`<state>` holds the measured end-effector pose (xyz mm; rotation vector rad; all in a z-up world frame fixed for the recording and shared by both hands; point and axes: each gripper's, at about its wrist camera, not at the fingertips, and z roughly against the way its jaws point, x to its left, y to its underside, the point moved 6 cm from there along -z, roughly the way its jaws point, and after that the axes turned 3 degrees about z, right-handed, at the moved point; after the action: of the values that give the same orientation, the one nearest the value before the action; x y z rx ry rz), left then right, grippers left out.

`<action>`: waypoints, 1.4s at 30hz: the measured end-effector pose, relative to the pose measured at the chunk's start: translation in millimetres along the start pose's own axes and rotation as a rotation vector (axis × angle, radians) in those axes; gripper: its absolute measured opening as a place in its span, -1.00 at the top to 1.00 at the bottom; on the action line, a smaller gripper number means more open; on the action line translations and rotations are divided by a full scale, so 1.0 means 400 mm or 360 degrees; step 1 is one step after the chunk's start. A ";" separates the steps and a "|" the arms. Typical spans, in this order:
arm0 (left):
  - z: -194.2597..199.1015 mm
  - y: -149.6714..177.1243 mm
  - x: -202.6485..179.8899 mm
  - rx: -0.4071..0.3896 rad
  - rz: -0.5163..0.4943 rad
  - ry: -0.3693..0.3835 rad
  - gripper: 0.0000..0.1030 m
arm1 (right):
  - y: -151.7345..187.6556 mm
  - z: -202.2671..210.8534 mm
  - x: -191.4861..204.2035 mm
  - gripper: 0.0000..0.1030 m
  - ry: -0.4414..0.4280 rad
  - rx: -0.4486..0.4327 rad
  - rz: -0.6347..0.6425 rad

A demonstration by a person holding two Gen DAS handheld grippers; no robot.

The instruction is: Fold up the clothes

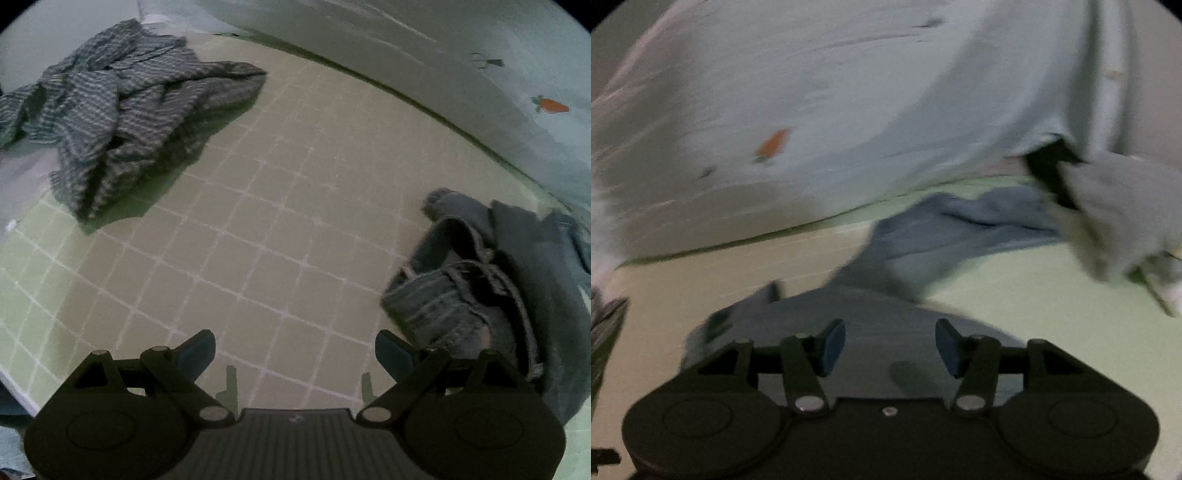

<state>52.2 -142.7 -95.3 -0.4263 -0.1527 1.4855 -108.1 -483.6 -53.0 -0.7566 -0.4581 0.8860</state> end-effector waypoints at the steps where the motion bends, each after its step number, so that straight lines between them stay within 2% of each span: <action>1: -0.002 -0.002 0.013 0.0009 0.0011 -0.0022 -0.81 | 0.005 -0.008 0.031 -0.07 -0.0042 0.0004 0.0037; 6: -0.005 -0.019 0.084 0.0034 0.0042 -0.0060 -0.81 | 0.041 -0.034 0.161 -0.07 -0.0199 0.0040 0.0125; 13: -0.005 -0.057 0.152 0.0016 -0.0048 -0.0098 -0.81 | 0.102 -0.037 0.285 -0.07 -0.0362 0.0060 0.0138; 15: -0.004 -0.062 0.162 0.0016 -0.0067 -0.0110 -0.81 | 0.112 -0.050 0.311 -0.05 -0.0373 0.0069 0.0172; 16: -0.002 -0.063 0.163 0.0016 -0.0068 -0.0112 -0.81 | 0.102 -0.044 0.300 0.01 -0.0365 0.0043 0.0165; 17: -0.001 -0.064 0.163 0.0014 -0.0065 -0.0111 -0.81 | 0.092 -0.038 0.289 0.22 -0.0358 0.0016 0.0159; 18: -0.001 -0.064 0.160 0.0012 -0.0059 -0.0109 -0.81 | 0.082 -0.032 0.279 0.49 -0.0350 -0.0010 0.0152; 19: -0.001 -0.062 0.154 0.0010 -0.0052 -0.0105 -0.81 | 0.071 -0.026 0.268 0.93 -0.0342 -0.0037 0.0146; 25: -0.014 -0.036 0.070 0.0028 -0.0034 -0.0055 -0.81 | 0.008 0.013 0.197 0.93 -0.0291 -0.0197 0.0104; 28: -0.024 -0.019 0.000 0.0034 -0.0040 -0.0009 -0.81 | -0.068 0.053 0.038 0.94 -0.0135 -0.0347 -0.0034; 31: -0.039 0.000 -0.071 0.0042 -0.0038 0.0029 -0.81 | -0.115 0.072 -0.166 0.94 0.0107 -0.0429 -0.0164; 33: -0.051 0.011 -0.109 0.0053 -0.0018 0.0045 -0.81 | -0.114 0.071 -0.305 0.94 0.0350 -0.0435 -0.0202; 35: -0.064 0.022 -0.146 0.0066 0.0004 0.0062 -0.81 | -0.095 0.068 -0.444 0.94 0.0659 -0.0422 -0.0196; 38: -0.089 0.028 -0.199 0.0096 0.0052 0.0100 -0.81 | -0.039 0.058 -0.625 0.92 0.0962 -0.0258 -0.0290; 40: -0.108 0.027 -0.232 0.0117 0.0090 0.0133 -0.81 | 0.012 0.035 -0.721 0.90 0.1048 -0.0061 -0.0377; 42: -0.131 0.020 -0.256 0.0133 0.0138 0.0157 -0.81 | 0.053 0.011 -0.770 0.68 0.1017 0.0045 -0.0448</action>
<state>54.2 -252.9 -130.0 -0.4425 0.0061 1.5464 -295.6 -727.1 -82.7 -0.8758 0.0188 0.3529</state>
